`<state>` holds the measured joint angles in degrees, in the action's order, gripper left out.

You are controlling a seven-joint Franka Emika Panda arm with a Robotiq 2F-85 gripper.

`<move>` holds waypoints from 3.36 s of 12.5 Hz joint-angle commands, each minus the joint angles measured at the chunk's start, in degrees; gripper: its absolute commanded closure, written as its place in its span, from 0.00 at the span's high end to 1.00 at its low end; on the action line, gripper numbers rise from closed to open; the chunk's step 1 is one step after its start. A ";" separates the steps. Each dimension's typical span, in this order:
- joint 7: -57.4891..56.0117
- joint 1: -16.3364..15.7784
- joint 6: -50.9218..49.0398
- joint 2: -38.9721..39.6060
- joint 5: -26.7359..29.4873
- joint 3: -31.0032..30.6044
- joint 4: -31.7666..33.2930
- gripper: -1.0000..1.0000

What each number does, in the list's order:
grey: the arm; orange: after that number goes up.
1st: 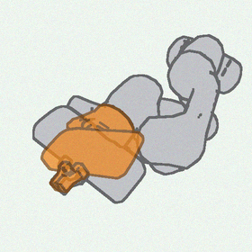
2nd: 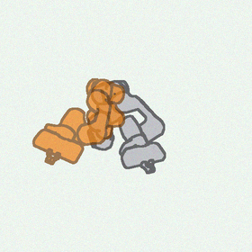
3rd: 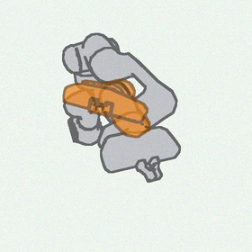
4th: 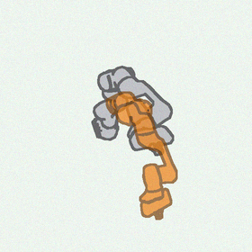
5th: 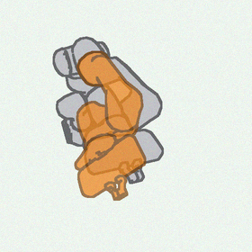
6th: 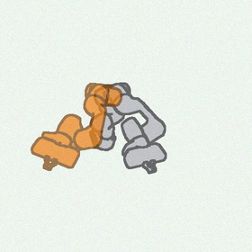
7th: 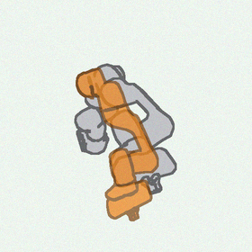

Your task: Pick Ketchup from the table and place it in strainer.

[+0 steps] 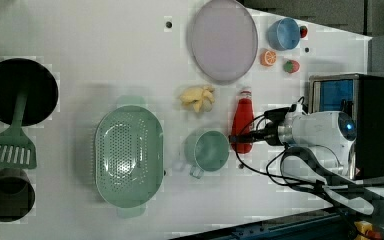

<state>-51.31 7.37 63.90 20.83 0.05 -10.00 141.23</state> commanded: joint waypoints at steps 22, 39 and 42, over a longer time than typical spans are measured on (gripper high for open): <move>42.38 -4.97 -27.13 -23.02 9.07 -31.40 -15.02 0.64; 57.05 -3.78 -6.93 -4.73 0.26 -35.93 -14.93 1.00; 57.04 0.73 -10.06 -11.89 1.03 -35.44 -15.30 1.00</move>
<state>2.00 4.37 53.63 9.90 0.61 -45.41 127.46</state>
